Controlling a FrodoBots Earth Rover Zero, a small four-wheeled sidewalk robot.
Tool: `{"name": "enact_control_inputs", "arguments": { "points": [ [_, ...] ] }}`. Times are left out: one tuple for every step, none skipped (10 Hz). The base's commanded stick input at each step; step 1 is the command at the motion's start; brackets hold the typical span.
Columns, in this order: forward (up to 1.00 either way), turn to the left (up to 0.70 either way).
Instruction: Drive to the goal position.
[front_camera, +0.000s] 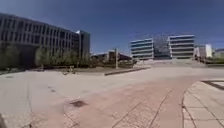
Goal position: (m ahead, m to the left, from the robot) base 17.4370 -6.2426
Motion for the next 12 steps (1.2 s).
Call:
{"name": "enact_control_inputs", "arguments": {
  "points": [
    [0.7,-0.34],
    [0.7,-0.34],
    [0.7,-0.34],
    [0.7,-0.28],
    [0.7,-0.1],
    [0.7,0.01],
    [0.7,0.01],
    [0.7,0.01],
    [0.7,0.01],
    [0.7,0.01],
    [0.7,0.01],
    [0.7,0.01]
  ]
}}
